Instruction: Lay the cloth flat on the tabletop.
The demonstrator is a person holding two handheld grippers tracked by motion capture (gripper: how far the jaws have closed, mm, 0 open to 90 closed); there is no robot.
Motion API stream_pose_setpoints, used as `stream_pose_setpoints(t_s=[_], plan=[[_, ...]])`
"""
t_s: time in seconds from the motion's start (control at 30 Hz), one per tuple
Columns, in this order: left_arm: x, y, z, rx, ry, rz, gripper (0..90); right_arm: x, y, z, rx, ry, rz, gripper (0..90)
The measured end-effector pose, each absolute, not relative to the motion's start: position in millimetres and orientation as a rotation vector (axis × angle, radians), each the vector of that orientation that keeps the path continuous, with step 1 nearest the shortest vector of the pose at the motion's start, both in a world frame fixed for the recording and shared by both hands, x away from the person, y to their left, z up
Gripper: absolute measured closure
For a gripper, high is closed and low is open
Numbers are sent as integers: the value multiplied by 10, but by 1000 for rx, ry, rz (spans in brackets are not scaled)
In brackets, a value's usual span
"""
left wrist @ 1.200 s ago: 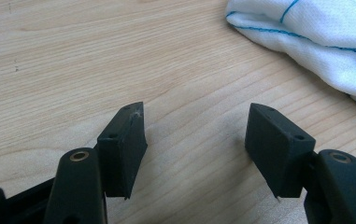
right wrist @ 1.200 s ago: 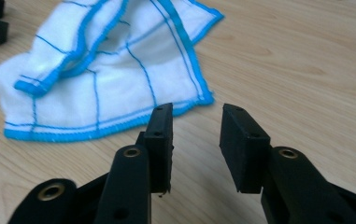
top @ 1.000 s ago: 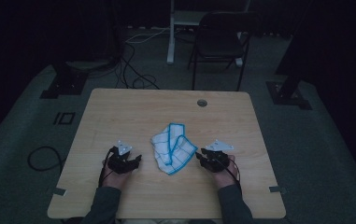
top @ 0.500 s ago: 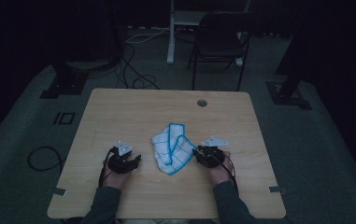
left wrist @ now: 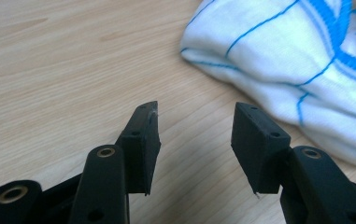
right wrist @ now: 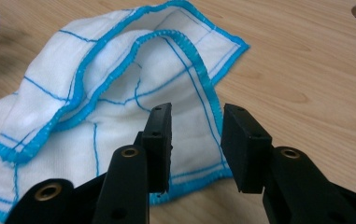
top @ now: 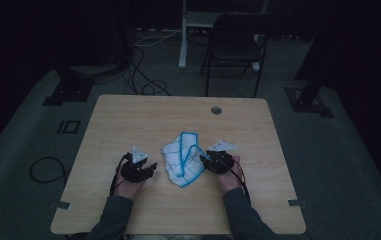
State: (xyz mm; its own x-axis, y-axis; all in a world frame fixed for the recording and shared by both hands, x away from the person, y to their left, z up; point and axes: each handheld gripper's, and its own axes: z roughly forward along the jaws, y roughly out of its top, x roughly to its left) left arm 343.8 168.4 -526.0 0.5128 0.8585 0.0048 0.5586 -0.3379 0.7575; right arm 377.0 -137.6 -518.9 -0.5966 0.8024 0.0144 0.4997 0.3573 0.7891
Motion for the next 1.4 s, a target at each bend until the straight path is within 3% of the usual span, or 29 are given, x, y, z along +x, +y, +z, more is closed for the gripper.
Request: stream_pose_setpoints(t_s=[0.57, 0.77, 0.97, 1.2, 1.27, 1.4], plan=[[3399, 1413, -5261, 2067, 1076, 504, 518, 3990, -1273, -5169, 1128, 2260, 1131, 574], [3387, 1351, -5270, 2072, 1062, 497, 515, 4078, -1209, -5184, 1075, 2307, 1101, 461], [3388, 1332, -5291, 2080, 1058, 492, 514, 4176, -1200, -5211, 1063, 2338, 1122, 460], [3389, 1321, -5322, 2085, 1064, 487, 514, 4237, -1166, -5226, 991, 2396, 1150, 564], [3387, 1317, -5326, 2086, 1064, 488, 515, 4245, -1171, -5256, 993, 2426, 1161, 685], [3389, 1317, -5330, 2088, 1063, 486, 515, 4198, -1182, -5259, 989, 2441, 1185, 810]])
